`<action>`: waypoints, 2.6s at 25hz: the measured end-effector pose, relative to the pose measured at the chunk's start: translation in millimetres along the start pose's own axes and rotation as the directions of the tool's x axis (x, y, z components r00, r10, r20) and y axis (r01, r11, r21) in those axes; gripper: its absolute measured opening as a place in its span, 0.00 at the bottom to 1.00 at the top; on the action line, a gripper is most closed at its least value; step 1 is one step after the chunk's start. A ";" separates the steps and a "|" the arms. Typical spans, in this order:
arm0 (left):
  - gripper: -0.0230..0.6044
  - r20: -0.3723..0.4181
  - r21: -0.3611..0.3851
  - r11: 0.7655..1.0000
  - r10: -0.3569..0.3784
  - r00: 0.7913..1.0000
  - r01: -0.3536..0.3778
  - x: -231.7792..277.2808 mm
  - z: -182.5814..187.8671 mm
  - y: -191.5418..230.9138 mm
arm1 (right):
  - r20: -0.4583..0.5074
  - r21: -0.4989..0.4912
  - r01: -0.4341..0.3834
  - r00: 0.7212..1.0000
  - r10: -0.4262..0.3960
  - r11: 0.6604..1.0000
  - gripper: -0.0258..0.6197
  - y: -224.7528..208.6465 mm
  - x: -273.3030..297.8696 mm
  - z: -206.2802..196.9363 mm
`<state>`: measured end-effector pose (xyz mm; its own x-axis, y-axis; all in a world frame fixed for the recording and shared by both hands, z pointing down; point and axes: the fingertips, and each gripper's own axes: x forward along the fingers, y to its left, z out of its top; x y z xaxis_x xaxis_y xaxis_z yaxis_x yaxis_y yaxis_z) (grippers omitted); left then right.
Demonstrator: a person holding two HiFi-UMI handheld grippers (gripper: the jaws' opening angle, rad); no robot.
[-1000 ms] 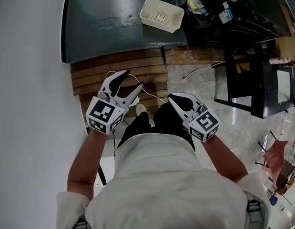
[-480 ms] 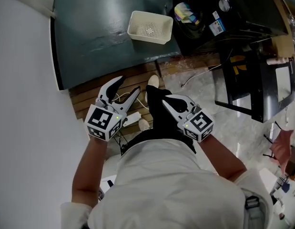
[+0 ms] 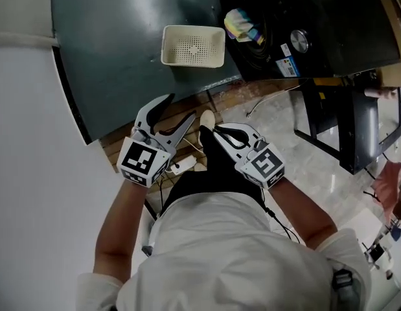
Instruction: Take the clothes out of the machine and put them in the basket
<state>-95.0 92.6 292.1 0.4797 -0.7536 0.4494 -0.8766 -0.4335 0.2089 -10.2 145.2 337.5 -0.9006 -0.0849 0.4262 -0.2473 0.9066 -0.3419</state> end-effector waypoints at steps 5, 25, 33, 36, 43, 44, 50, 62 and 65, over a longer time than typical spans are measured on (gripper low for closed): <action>0.42 -0.065 0.047 0.996 -0.068 0.996 0.071 29.5 36.2 2.5 | 0.016 0.073 0.035 0.999 -0.037 0.997 0.05 -21.5 -11.6 33.7; 0.59 -0.257 0.134 0.911 -0.347 0.902 0.389 287.9 2.1 92.0 | -0.085 0.237 0.229 0.973 -0.215 0.944 0.07 -127.3 74.0 5.9; 0.64 -0.376 0.216 0.847 -0.388 0.841 0.487 362.2 -41.6 119.7 | -0.165 0.258 0.252 0.963 -0.214 0.933 0.11 -209.9 133.2 -0.6; 0.68 -0.404 0.220 0.826 -0.407 0.819 0.520 387.6 -60.4 123.7 | -0.216 0.241 0.242 0.958 -0.191 0.940 0.15 -234.5 150.1 -4.9; 0.74 -0.470 0.301 0.777 -0.384 0.795 0.553 460.0 -96.6 126.8 | -0.290 0.269 0.250 0.942 -0.169 0.930 0.18 -265.8 165.7 -32.1; 0.75 -0.481 0.320 0.769 -0.371 0.794 0.553 470.1 -102.9 126.8 | -0.292 0.276 0.258 0.940 -0.174 0.926 0.18 -267.3 165.6 -37.3; 0.78 -0.541 0.433 0.700 -0.302 0.785 0.568 521.0 -135.7 126.3 | -0.328 0.329 0.291 0.927 -0.180 0.899 0.18 -263.7 164.2 -64.5; 0.80 -0.632 0.575 0.580 -0.133 0.764 0.577 584.6 -187.0 135.1 | -0.310 0.390 0.313 0.930 -0.197 0.866 0.18 -263.6 161.4 -89.8; 0.78 -0.651 0.548 0.583 -0.152 0.744 0.599 584.7 -187.6 136.0 | -0.301 0.395 0.315 0.932 -0.203 0.863 0.18 -266.5 160.7 -89.4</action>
<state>59.2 -314.2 746.2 0.4659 -0.1726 0.8678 -0.2030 -0.9755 -0.0850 -57.0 -73.2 572.0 -0.6816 -0.1387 0.7184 -0.6387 0.5919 -0.4916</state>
